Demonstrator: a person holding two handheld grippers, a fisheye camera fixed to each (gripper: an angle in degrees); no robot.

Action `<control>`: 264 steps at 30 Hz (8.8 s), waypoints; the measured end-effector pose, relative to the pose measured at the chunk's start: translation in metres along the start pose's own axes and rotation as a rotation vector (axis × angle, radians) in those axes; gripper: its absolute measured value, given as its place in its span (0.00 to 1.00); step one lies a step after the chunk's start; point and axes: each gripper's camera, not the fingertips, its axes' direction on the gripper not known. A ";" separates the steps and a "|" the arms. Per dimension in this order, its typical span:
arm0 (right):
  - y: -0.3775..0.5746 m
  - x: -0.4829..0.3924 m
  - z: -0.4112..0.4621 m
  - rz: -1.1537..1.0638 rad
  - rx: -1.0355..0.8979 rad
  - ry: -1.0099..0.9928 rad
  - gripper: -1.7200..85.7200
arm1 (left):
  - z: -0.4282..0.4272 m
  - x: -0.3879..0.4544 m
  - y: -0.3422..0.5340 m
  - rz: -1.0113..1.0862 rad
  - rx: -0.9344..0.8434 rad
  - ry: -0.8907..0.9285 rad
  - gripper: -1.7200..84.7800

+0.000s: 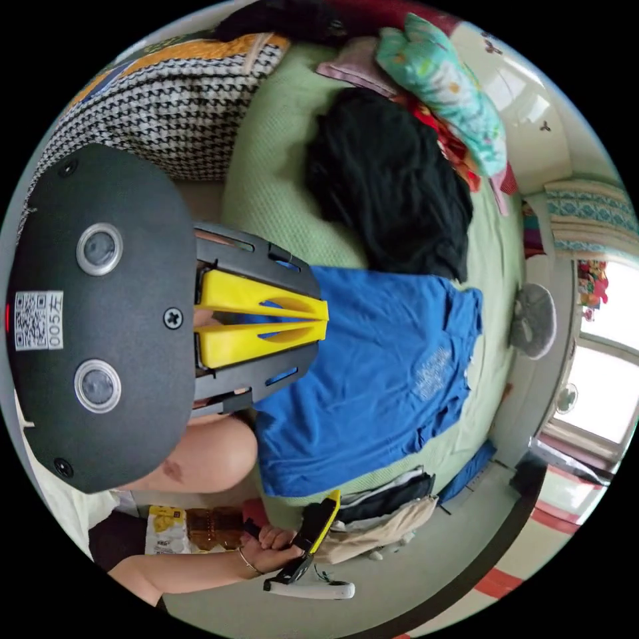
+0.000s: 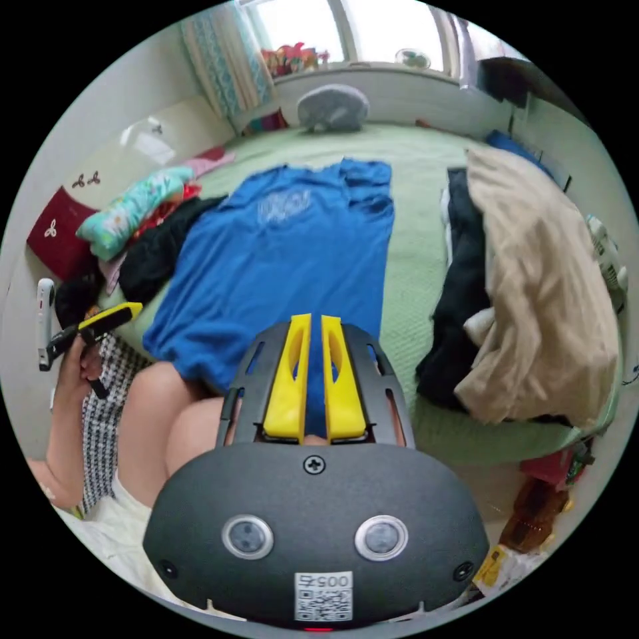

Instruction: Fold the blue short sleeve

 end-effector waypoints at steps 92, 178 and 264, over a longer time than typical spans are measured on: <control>-0.119 -0.023 0.101 0.255 -0.159 0.158 0.01 | 0.007 -0.126 -0.259 -0.261 0.054 -0.099 0.02; 0.045 -0.110 -0.057 0.258 -0.271 0.149 0.00 | -0.086 0.203 0.010 -0.036 -0.117 -0.078 0.01; 0.052 -0.122 0.017 0.199 -0.250 0.121 0.01 | 0.018 0.235 0.060 -0.079 -0.062 -0.166 0.01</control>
